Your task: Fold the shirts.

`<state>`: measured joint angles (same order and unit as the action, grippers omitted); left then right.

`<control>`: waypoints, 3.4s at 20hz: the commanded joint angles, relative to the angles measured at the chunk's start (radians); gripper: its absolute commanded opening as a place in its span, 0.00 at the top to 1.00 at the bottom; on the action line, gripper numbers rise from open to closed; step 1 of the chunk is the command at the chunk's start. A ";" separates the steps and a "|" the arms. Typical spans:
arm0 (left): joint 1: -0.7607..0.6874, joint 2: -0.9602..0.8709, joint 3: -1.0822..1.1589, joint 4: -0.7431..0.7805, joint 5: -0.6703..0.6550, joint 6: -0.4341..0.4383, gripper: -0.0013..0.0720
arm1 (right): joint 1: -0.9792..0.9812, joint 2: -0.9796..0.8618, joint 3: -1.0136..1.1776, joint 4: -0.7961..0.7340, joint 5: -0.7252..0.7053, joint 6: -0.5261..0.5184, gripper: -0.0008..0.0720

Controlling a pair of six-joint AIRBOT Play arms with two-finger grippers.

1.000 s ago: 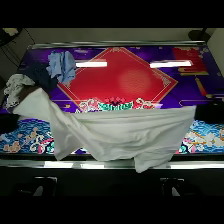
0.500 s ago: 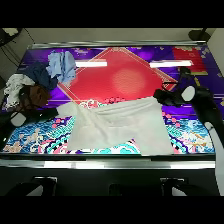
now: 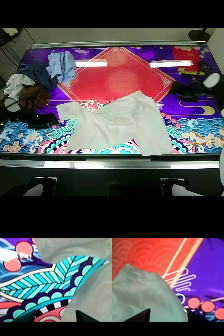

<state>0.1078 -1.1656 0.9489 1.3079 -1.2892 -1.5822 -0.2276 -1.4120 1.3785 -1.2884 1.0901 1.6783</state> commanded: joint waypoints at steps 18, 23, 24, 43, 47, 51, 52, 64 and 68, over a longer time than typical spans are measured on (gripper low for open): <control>0.039 0.026 -0.465 -0.385 0.253 0.195 0.94 | -0.154 -0.127 -0.063 0.044 0.348 -0.197 0.23; 0.039 0.033 -0.462 -0.385 0.232 0.200 0.94 | -0.106 -0.264 -0.081 0.136 0.345 -0.274 0.24; 0.039 0.035 -0.461 -0.385 0.228 0.199 0.94 | -0.106 -0.286 -0.081 0.152 0.341 -0.282 0.25; 0.041 0.459 0.850 0.032 0.310 -0.062 0.94 | -0.064 0.482 0.468 0.203 -0.273 -0.340 0.93; 0.041 0.543 0.961 0.020 0.324 -0.080 0.94 | -0.064 0.742 0.468 0.027 -0.313 -0.225 0.94; 0.040 0.549 0.961 0.020 0.304 -0.080 0.94 | -0.064 0.817 0.468 -0.058 -0.241 -0.171 0.94; 0.041 0.546 0.961 0.021 0.303 -0.080 0.94 | -0.064 0.817 0.468 -0.063 -0.230 -0.165 0.94; 0.040 0.063 0.600 0.021 -0.098 0.081 0.94 | 0.004 0.130 0.465 0.032 0.439 -0.156 0.94; 0.038 -0.217 0.391 0.018 0.036 0.069 0.94 | 0.137 -0.290 0.465 0.040 0.413 -0.046 0.94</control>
<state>0.1474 -1.1976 1.4780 1.3334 -1.3174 -1.5227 -0.1696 -1.4349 1.8423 -1.2766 1.4639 1.5757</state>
